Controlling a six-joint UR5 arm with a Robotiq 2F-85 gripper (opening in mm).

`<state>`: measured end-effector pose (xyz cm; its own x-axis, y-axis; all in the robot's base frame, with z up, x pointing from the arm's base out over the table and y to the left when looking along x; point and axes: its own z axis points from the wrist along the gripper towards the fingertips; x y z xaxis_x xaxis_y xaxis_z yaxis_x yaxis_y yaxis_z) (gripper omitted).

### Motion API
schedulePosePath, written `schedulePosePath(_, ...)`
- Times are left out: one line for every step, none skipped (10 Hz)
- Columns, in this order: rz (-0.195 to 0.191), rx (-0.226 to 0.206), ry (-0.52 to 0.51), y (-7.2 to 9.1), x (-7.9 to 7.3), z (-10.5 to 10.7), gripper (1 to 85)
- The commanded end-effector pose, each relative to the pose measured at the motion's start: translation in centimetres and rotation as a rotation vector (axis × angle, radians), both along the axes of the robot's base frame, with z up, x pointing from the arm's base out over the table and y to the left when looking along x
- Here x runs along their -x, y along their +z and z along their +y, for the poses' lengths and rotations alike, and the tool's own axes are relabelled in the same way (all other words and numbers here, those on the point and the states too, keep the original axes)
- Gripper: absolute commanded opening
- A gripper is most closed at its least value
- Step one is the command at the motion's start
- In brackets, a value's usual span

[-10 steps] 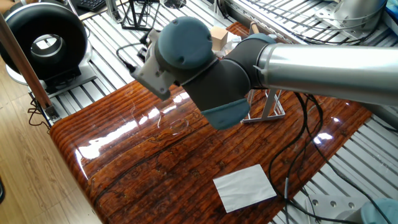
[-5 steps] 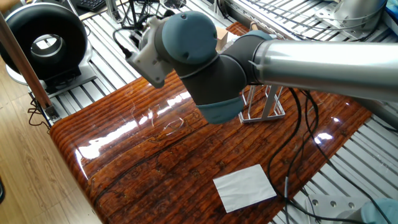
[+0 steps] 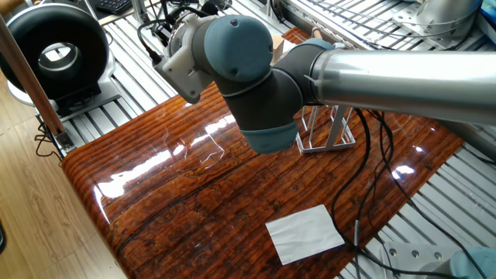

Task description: Put the cup on the cup rack

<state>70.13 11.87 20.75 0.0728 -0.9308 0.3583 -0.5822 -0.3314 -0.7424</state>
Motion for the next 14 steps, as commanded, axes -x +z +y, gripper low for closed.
schedulePosePath(-0.199, -0.009, 0.002, 5.3, -2.5, -0.2, 1.3)
schedulePosePath(-0.208, -0.012, -0.008, 5.5, -2.6, -0.4, 1.3)
schedulePosePath(-0.215, -0.01, -0.021, 5.7, -2.6, -0.7, 1.3)
schedulePosePath(-0.213, -0.013, -0.039, 5.6, -2.5, -1.1, 1.3)
schedulePosePath(-0.146, -0.07, -0.096, 3.7, -1.5, -1.5, 1.3)
schedulePosePath(-0.07, -0.137, -0.155, 1.6, -0.3, -1.6, 1.3)
schedulePosePath(-0.002, -0.198, -0.215, -0.2, 0.9, -1.7, 1.3)
schedulePosePath(0.048, -0.232, -0.256, -1.3, 1.9, -1.8, 1.3)
schedulePosePath(0.093, -0.274, -0.292, -2.4, 2.8, -1.6, 1.3)
schedulePosePath(0.116, -0.302, -0.313, -3.0, 3.2, -1.4, 1.3)
schedulePosePath(0.128, -0.309, -0.327, -3.2, 3.4, -1.4, 1.3)
schedulePosePath(0.129, -0.304, -0.33, -3.3, 3.5, -1.6, 1.3)
schedulePosePath(0.144, -0.31, -0.344, -3.6, 3.8, -1.6, 1.3)
schedulePosePath(0.17, -0.327, -0.363, -4.0, 4.4, -1.5, 1.3)
